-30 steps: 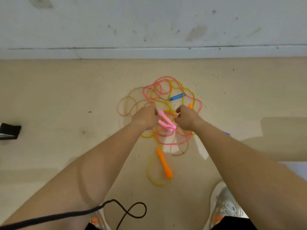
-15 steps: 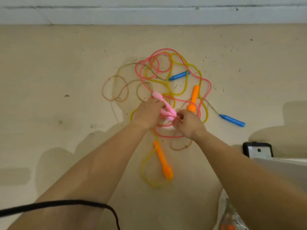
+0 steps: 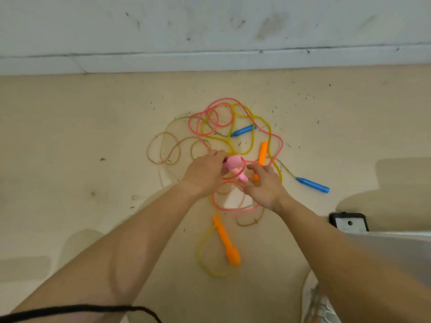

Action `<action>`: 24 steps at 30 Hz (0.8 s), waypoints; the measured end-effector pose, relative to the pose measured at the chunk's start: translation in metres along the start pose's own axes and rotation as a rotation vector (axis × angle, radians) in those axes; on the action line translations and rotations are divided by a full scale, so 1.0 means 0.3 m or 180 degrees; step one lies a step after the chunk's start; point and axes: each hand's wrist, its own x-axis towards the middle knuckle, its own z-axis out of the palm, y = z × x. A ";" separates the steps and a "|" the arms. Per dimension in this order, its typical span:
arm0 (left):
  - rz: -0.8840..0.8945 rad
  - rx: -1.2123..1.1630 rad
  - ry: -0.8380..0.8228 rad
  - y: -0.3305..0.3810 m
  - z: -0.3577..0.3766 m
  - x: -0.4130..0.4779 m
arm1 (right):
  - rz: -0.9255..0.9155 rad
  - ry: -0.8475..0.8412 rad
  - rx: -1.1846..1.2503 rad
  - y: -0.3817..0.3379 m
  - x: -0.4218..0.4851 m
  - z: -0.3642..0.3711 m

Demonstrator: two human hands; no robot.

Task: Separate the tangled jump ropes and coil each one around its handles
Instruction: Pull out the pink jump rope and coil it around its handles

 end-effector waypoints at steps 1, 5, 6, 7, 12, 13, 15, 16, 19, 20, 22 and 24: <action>-0.0097 -0.0349 -0.0107 0.029 -0.058 -0.018 | -0.0091 -0.0141 0.0051 -0.045 -0.030 -0.027; -0.0070 -0.1146 -0.0079 0.132 -0.282 -0.106 | -0.0372 -0.0461 0.0473 -0.228 -0.158 -0.139; -0.0042 -0.1331 0.0023 0.160 -0.337 -0.135 | -0.0437 -0.0488 0.0550 -0.274 -0.201 -0.167; -0.0002 -0.1504 0.0176 0.181 -0.386 -0.158 | -0.0501 -0.0475 0.0615 -0.316 -0.242 -0.192; 0.0278 -0.1577 0.0888 0.282 -0.602 -0.277 | -0.0992 -0.0251 0.0732 -0.450 -0.391 -0.320; 0.0377 -0.1514 0.0988 0.298 -0.636 -0.297 | -0.1089 -0.0282 0.0715 -0.470 -0.418 -0.346; 0.0540 -0.1450 0.1200 0.339 -0.707 -0.334 | -0.1245 -0.0396 0.0827 -0.502 -0.472 -0.398; 0.0590 -0.1401 0.1315 0.362 -0.744 -0.351 | -0.1298 -0.0452 0.0909 -0.517 -0.500 -0.422; 0.0552 -0.1278 0.1605 0.428 -0.837 -0.390 | -0.1419 -0.0367 0.0987 -0.559 -0.575 -0.480; 0.0473 -0.1414 0.1609 0.450 -0.862 -0.403 | -0.1448 -0.0287 0.0958 -0.571 -0.594 -0.493; 0.0263 -0.2048 0.1521 0.481 -0.902 -0.427 | -0.1439 -0.0154 0.0961 -0.591 -0.628 -0.509; 0.0183 -0.2270 0.1482 0.491 -0.931 -0.447 | -0.1434 -0.0219 0.1076 -0.610 -0.663 -0.516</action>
